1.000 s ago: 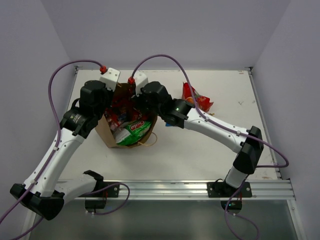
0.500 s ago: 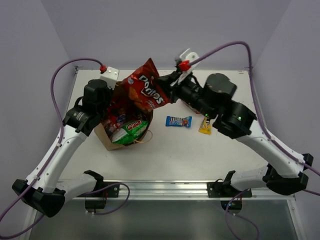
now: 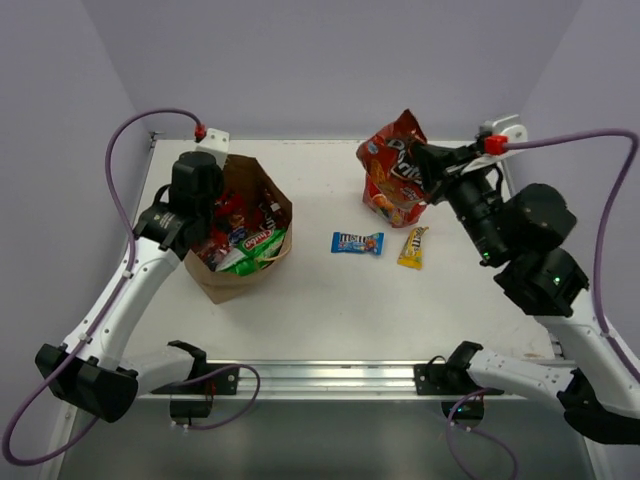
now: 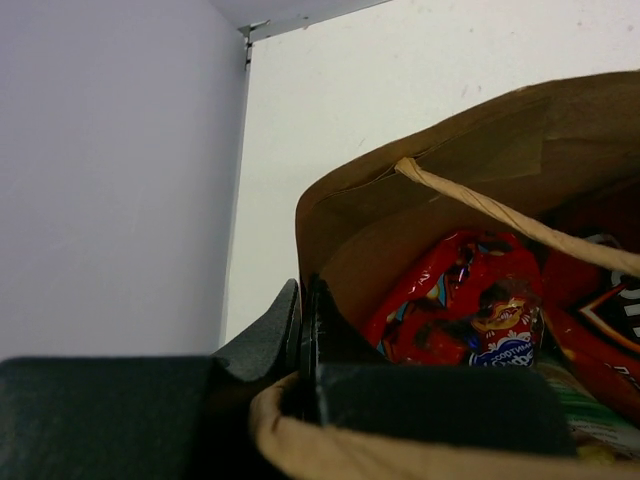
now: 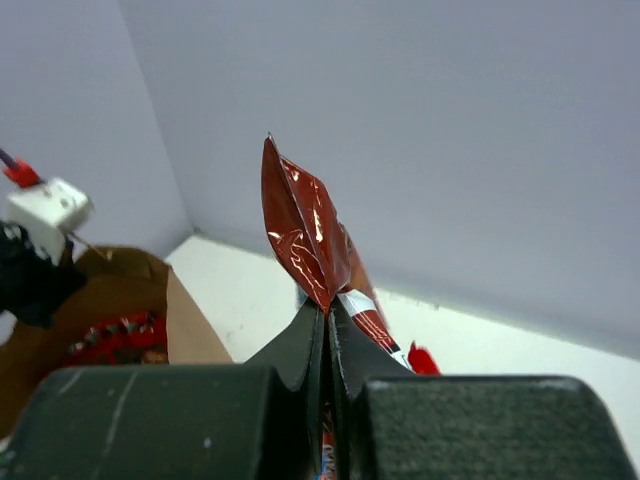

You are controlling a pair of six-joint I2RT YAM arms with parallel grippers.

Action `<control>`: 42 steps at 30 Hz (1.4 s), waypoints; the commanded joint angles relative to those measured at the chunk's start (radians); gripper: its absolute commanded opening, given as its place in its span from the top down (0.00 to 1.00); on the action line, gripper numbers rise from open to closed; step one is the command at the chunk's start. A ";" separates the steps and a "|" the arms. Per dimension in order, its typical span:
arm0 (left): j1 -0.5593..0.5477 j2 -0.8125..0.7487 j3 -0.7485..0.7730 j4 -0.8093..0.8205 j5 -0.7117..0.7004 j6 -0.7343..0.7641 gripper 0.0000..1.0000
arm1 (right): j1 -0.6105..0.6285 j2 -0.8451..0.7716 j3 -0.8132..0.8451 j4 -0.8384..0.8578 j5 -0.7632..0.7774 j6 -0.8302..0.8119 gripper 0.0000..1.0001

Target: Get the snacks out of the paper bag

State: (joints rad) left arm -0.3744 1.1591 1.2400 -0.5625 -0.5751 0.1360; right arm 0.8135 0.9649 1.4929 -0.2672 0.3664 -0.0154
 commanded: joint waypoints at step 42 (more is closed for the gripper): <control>0.038 -0.160 0.010 0.133 0.224 0.096 1.00 | -0.194 0.590 0.172 -0.042 -0.389 -0.040 0.22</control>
State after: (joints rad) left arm -0.3405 1.0412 1.2297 -0.5785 -0.3664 0.1905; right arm 0.5190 1.8004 1.6592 -0.2874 0.1528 0.1234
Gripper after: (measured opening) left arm 0.031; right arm 0.761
